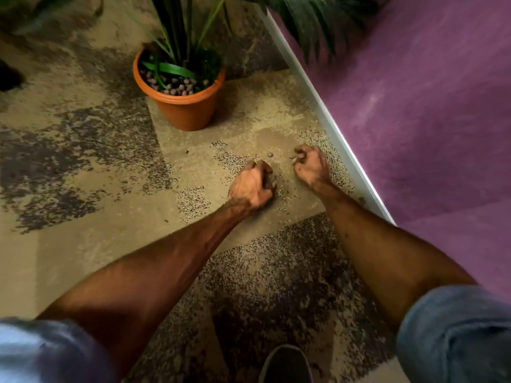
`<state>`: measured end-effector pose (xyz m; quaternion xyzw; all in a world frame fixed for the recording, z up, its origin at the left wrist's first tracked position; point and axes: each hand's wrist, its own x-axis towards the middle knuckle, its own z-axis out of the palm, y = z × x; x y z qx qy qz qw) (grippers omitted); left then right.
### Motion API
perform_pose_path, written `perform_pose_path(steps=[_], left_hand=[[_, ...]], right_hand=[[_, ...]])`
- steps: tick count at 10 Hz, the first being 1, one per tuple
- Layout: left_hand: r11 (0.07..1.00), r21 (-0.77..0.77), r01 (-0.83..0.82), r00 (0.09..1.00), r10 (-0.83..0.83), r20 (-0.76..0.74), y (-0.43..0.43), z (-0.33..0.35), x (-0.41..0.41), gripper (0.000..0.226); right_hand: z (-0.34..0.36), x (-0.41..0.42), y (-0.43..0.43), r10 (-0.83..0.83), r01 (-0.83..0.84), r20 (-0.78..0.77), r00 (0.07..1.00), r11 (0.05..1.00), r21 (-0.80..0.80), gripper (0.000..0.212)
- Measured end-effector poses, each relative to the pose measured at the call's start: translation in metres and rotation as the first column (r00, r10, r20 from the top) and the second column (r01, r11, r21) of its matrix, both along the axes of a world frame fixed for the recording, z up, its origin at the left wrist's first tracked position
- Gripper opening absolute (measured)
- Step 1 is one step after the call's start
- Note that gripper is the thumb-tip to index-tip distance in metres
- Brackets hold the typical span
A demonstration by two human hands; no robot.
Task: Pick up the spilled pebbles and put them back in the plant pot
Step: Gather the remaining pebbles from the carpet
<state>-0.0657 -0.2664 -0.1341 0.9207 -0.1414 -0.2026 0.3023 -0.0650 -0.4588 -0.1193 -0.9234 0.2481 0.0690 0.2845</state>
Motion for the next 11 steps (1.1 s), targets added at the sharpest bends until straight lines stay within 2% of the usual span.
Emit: perform_pose_path(steps=[1,2,3,5,6,7,8,9,10,11], left_hand=[[0.991,0.118,0.065,0.994,-0.075,0.085,-0.013,-0.018,-0.010,0.065],[0.989,0.140,0.036,0.993,-0.050,0.103,-0.021,-0.026,-0.010,0.069],[0.997,0.057,0.058,0.975,-0.068,0.213,-0.025,-0.025,-0.009,0.066],[0.996,0.046,0.082,0.954,-0.091,0.285,-0.023,-0.031,-0.018,0.059],[0.996,0.022,0.084,0.961,-0.087,0.262,-0.017,-0.029,-0.019,0.054],[0.993,-0.014,0.115,0.965,-0.109,0.240,-0.007,-0.024,-0.021,0.049],[0.992,-0.047,0.119,0.973,-0.107,0.202,0.005,-0.025,-0.024,0.039],[0.993,-0.102,0.056,0.983,-0.037,0.179,0.021,-0.016,-0.032,0.027],[0.963,-0.225,-0.147,0.983,0.167,0.071,0.042,-0.010,-0.032,0.025],[0.641,-0.414,-0.646,0.749,0.429,-0.505,0.064,0.007,-0.023,0.019]], right_hand=[[-0.009,0.016,0.003,-0.073,0.075,-0.022,0.997,0.991,0.111,0.031],[-0.018,0.029,0.011,-0.141,0.138,0.007,0.990,0.975,0.172,0.034],[-0.020,0.039,0.021,-0.072,0.063,0.052,0.996,0.985,0.158,0.036],[-0.024,0.055,0.034,0.174,-0.176,0.114,0.978,0.984,0.011,0.021],[-0.023,0.056,0.035,0.256,-0.254,0.088,0.963,0.967,-0.024,0.010],[-0.021,0.050,0.035,0.275,-0.273,0.051,0.960,0.961,-0.033,0.015],[-0.018,0.042,0.036,0.214,-0.214,0.028,0.977,0.977,0.005,0.017],[-0.010,0.027,0.039,0.187,-0.190,-0.062,0.980,0.981,-0.043,0.014],[-0.001,0.020,0.046,0.142,-0.144,-0.102,0.985,0.989,-0.016,0.022],[0.018,0.012,0.054,-0.162,0.190,-0.102,0.982,0.882,0.431,0.031]])
